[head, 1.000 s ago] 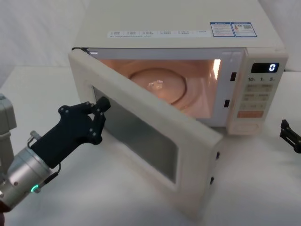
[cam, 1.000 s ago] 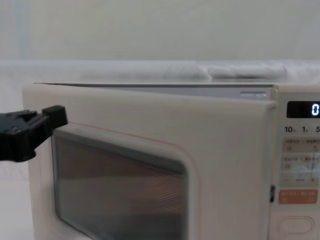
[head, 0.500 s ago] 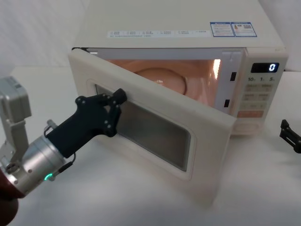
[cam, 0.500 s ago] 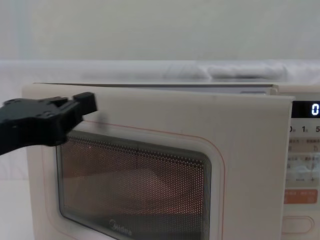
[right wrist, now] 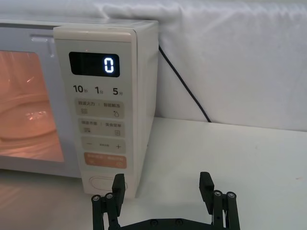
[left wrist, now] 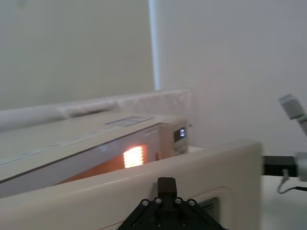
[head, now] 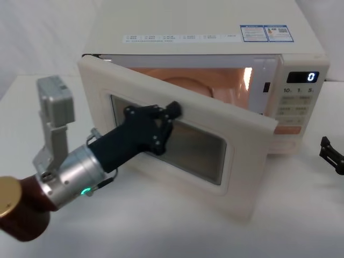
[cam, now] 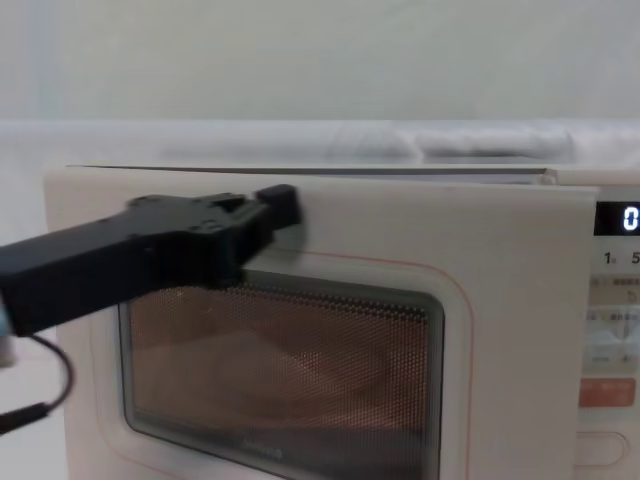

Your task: Press the button to open the microwave door with one hand; close the microwave door with the other hand.

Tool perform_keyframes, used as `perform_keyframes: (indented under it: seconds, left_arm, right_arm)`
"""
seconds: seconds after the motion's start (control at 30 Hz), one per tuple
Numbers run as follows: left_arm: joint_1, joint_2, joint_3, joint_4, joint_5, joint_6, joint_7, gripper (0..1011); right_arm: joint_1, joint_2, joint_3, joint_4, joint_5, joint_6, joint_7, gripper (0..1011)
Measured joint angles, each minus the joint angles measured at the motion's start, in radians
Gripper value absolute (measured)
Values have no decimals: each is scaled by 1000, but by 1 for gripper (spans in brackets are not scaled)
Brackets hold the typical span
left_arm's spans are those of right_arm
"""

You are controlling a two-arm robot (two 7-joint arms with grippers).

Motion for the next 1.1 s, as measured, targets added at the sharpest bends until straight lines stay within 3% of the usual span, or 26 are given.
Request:
perform_keyframes:
  seconds: [0.3,0.57,0.83,1.1]
  left_arm:
    - [-107,-18,102,54,0,37,-35,0]
    - [-192,-53,165,109,4,101,2,0]
    - [-225,-79,198,143,24,136,91,0]
    - [-223,-108,202,163,77,115,179,0]
  right_arm:
    - [0,0,0,0,0,0,0,1002]
    - [0,0,0,0,0,0,0,1002]
    - [0,0,0,0,0,0,0,1002]
    - [0,0,0,0,0,0,0,1002]
